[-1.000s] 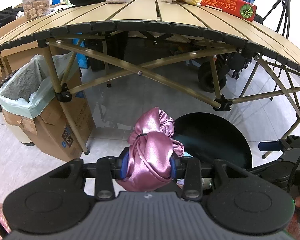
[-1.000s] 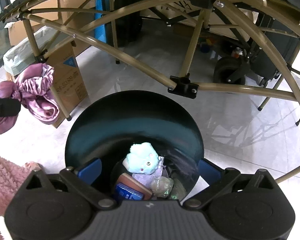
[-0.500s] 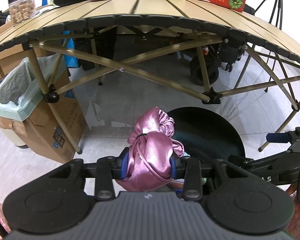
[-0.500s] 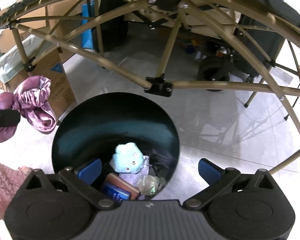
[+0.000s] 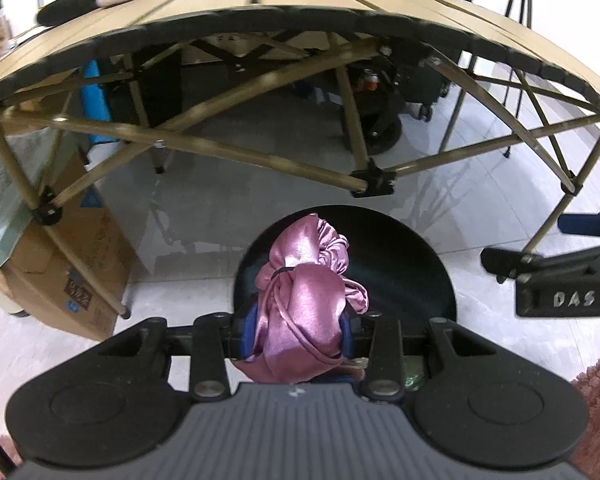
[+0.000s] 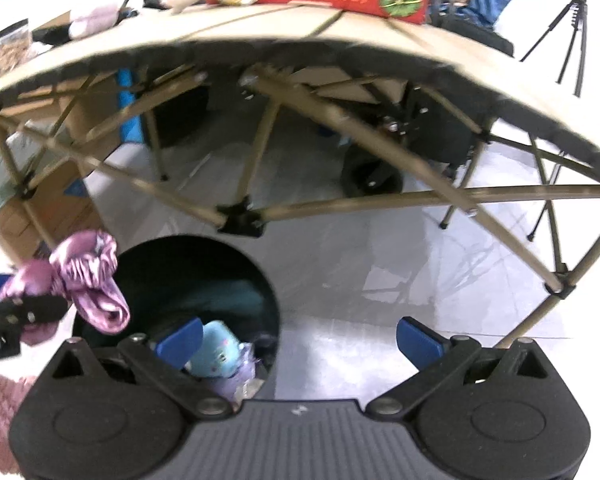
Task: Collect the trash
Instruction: 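Lower the left gripper over the bin and release the pink scrunchie, then raise both tools from the bin back up toward the table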
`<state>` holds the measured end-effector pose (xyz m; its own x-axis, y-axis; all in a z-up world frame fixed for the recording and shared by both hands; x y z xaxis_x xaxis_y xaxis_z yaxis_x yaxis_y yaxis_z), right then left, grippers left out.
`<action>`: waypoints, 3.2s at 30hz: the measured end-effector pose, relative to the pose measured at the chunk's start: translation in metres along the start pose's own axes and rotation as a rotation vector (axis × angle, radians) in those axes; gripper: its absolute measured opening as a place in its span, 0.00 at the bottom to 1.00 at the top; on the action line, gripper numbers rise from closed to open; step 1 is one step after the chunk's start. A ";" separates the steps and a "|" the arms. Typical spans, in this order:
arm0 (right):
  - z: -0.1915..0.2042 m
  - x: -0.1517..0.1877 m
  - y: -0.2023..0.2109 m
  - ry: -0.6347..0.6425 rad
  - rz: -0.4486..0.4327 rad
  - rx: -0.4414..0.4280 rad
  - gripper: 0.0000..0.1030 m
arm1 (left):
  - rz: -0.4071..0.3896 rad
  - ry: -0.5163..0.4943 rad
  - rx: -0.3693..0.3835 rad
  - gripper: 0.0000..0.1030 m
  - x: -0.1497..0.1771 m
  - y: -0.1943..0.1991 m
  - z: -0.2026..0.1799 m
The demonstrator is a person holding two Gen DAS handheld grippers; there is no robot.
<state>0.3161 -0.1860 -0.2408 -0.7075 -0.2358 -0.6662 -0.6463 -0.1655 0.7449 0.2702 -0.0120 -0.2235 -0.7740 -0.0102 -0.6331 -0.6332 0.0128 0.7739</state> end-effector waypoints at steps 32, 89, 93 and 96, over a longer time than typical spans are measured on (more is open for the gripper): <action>-0.037 -0.003 0.004 -0.104 -0.013 0.057 1.00 | 0.080 -0.015 -0.032 1.00 -0.007 -0.055 -0.031; 0.032 -0.129 0.133 0.009 -0.457 -0.163 1.00 | -0.500 0.197 -0.180 1.00 -0.137 0.138 0.074; 0.039 -0.157 0.131 0.001 -0.497 -0.165 1.00 | -0.555 0.222 -0.189 1.00 -0.163 0.143 0.086; 0.045 -0.177 0.127 -0.006 -0.519 -0.165 1.00 | -0.571 0.235 -0.199 1.00 -0.182 0.140 0.096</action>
<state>0.3469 -0.1221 -0.0299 -0.3091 -0.0780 -0.9478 -0.8581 -0.4067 0.3133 0.3227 0.0881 -0.0020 -0.2805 -0.1795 -0.9429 -0.9157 -0.2445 0.3189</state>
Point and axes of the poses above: each gripper's, at about its wrist camera, not at the fingertips, and y roughly against the way its jaws point, z to its left, x to its underside, the point moved 10 cm from there along -y, roughly the way its jaws point, and after that the axes turned 3 degrees about -z, right-handed, at the moved point
